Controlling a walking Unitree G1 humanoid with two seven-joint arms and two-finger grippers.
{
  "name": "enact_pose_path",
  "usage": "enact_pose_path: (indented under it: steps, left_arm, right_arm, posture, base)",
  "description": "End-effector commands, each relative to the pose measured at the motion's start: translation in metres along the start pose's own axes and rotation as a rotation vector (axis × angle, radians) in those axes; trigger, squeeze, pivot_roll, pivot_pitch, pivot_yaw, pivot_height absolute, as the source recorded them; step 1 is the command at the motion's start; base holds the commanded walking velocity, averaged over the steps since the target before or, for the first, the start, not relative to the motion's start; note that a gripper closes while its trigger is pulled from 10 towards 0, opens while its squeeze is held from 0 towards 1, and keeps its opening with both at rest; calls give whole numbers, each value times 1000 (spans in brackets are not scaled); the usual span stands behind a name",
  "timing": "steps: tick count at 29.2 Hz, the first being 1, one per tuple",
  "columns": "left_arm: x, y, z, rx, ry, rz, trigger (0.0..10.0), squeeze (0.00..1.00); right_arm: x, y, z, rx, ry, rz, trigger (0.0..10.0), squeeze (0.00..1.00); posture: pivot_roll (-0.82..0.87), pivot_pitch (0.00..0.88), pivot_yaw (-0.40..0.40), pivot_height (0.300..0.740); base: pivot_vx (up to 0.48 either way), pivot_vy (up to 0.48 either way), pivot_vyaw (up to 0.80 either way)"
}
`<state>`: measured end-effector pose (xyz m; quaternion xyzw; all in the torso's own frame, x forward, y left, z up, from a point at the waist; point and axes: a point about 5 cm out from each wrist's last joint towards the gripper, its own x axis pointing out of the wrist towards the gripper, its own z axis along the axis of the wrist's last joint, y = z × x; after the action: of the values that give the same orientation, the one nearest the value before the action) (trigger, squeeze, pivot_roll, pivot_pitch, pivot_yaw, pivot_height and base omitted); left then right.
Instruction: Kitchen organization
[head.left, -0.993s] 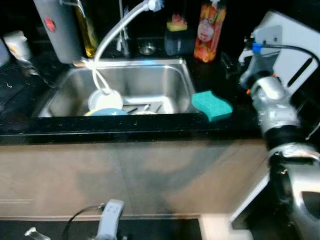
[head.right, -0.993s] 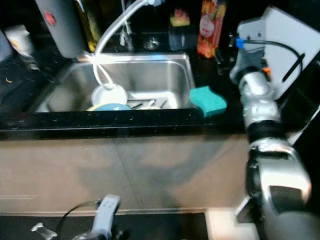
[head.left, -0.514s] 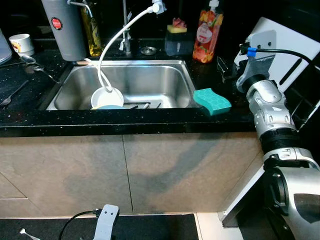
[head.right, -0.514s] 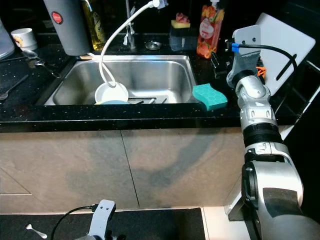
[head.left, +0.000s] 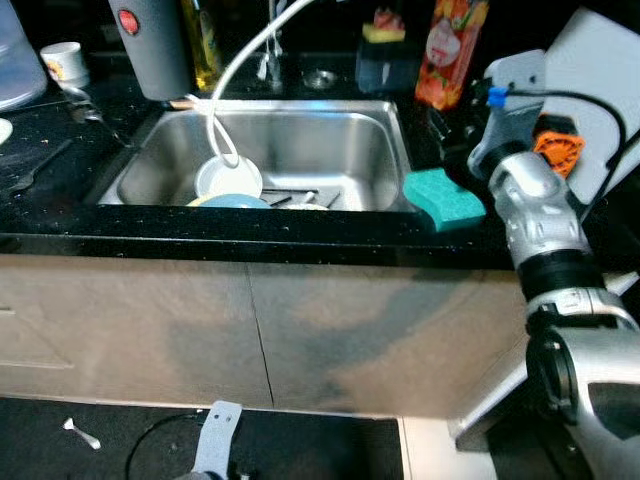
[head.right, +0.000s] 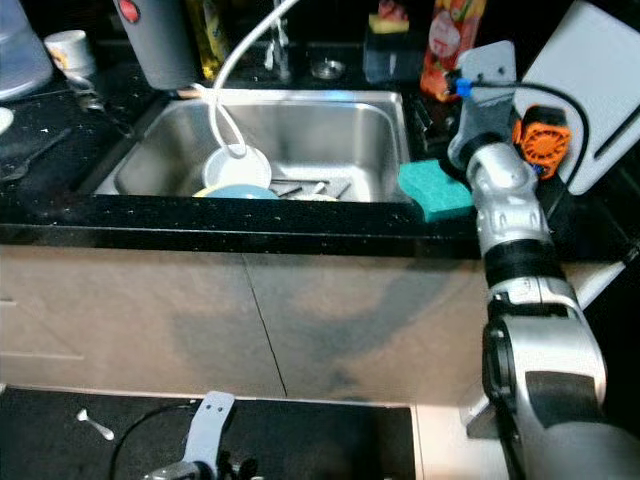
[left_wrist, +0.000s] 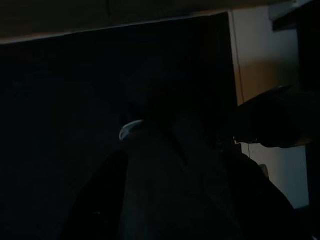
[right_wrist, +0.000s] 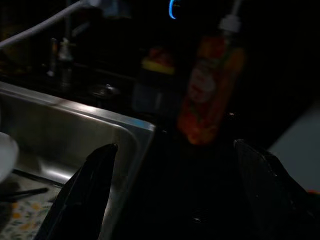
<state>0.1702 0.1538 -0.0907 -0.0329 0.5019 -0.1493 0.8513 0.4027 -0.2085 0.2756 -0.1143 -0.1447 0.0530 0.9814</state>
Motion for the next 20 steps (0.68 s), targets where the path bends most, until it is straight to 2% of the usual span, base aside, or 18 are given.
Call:
enact_pose_path:
  steps: [1, 8, 12, 15, 17, 19, 20]
  left_arm:
    - [0, 0, -2, 3, 8, 3, 10000, 0]
    - [0, 0, -2, 9, 9, 1, 10000, 0]
    - [0, -1, -2, 21, 10, -3, 10000, 0]
    - [0, -1, -3, 25, 11, -4, 10000, 0]
    - [0, -3, -4, 31, 12, -7, 10000, 0]
    - [0, -3, -4, 31, 12, -7, 10000, 0]
    - [0, -4, -5, 33, 12, -8, 10000, 0]
  right_arm:
    - [0, 3, -1, -9, 12, 13, 10000, 0]
    - [3, 12, -4, -2, 33, 23, 10000, 0]
    - [10, 19, -4, 6, 67, 3, 10000, 0]
    - [13, 18, -2, 4, 74, -21, 10000, 0]
    - [16, 9, 3, -11, 96, -99, 10000, 0]
    - [16, 9, 3, -11, 96, -99, 10000, 0]
    - [17, 3, 5, -21, 107, -141, 10000, 0]
  posture:
    - [-40, 0, 10, 740]
    - [-42, 0, 7, 740]
    - [-40, 0, 3, 740]
    - [-38, 0, 0, 740]
    - [-34, 12, -6, 740]
    - [-34, 12, -6, 740]
    - [-33, 14, -7, 740]
  base:
    - [0, 0, 0]
    - [0, 0, 0]
    - [0, 0, 0]
    - [0, 0, 0]
    - [0, 0, 0]
    - [0, 0, 0]
    - [0, 0, 0]
